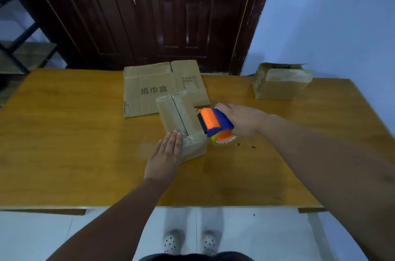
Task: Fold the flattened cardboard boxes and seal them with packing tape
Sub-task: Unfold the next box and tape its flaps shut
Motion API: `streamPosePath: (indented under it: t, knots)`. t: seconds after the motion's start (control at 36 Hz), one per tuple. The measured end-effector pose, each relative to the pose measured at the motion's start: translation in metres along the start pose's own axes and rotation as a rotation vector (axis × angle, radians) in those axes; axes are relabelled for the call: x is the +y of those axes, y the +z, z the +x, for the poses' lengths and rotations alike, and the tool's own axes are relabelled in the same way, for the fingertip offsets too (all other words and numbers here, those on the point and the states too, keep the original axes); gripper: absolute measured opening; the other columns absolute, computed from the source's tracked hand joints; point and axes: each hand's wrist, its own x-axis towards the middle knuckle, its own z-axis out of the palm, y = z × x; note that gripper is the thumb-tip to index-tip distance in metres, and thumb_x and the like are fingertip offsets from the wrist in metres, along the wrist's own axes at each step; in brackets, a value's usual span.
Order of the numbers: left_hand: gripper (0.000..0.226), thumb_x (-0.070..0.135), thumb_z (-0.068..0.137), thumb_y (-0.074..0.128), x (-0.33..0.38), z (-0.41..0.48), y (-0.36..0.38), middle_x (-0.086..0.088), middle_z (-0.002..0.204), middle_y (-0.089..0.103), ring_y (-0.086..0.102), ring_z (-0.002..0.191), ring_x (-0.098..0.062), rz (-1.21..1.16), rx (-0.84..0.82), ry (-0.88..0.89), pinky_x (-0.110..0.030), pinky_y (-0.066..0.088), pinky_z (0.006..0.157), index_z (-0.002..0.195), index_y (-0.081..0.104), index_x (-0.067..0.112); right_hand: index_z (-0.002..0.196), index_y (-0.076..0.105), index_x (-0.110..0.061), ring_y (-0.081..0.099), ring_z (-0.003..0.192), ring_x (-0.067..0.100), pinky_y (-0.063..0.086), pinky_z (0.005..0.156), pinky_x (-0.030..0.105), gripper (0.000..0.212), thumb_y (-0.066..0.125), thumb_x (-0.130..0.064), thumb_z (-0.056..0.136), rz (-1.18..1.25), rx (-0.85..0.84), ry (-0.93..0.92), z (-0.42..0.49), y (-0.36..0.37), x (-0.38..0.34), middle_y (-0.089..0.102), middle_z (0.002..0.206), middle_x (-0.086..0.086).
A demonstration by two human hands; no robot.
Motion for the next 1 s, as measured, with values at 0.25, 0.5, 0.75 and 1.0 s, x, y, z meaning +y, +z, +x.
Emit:
streamPosePath:
  t: [0.25,0.5,0.75,1.0]
  knots:
    - [0.065,0.008,0.097,0.028,-0.002,0.003,0.008,-0.006,0.161,0.0,0.0,0.148,-0.022,-0.021,-0.018,-0.006,-0.033,0.007,0.118,0.149,-0.011,0.012,0.124,0.023,-0.035,0.054,0.079,0.018,0.042,0.06,0.03,0.067,0.069,-0.017,0.079,0.113,0.1,0.038,-0.008,0.012,0.022,0.049,0.102,0.003]
    - [0.067,0.0,0.091,0.042,-0.001,0.002,0.001,-0.011,0.158,0.018,0.015,0.146,-0.027,-0.087,-0.003,0.0,-0.037,0.017,0.116,0.15,0.013,0.008,0.122,0.024,-0.038,0.057,0.084,0.022,0.052,0.072,0.042,0.065,0.069,-0.015,0.081,0.174,0.12,0.056,-0.005,0.032,0.026,0.05,0.11,0.004]
    - [0.072,0.005,0.091,0.041,0.001,0.003,0.005,-0.008,0.16,0.01,0.006,0.147,-0.024,-0.099,-0.004,-0.017,-0.032,0.006,0.116,0.151,0.003,0.014,0.126,0.024,-0.035,0.055,0.089,0.022,0.049,0.072,0.039,0.067,0.067,-0.011,0.082,0.215,0.123,0.058,0.001,0.04,0.028,0.048,0.112,0.003]
    - [0.093,0.017,0.095,0.044,0.017,0.007,0.003,-0.022,0.157,0.002,0.001,0.146,-0.038,-0.028,-0.024,-0.026,-0.042,0.01,0.117,0.133,-0.036,0.045,0.129,0.024,-0.034,0.052,0.088,0.019,0.044,0.069,0.033,0.069,0.067,-0.008,0.081,0.24,0.113,0.063,0.007,0.047,0.025,0.044,0.108,0.0]
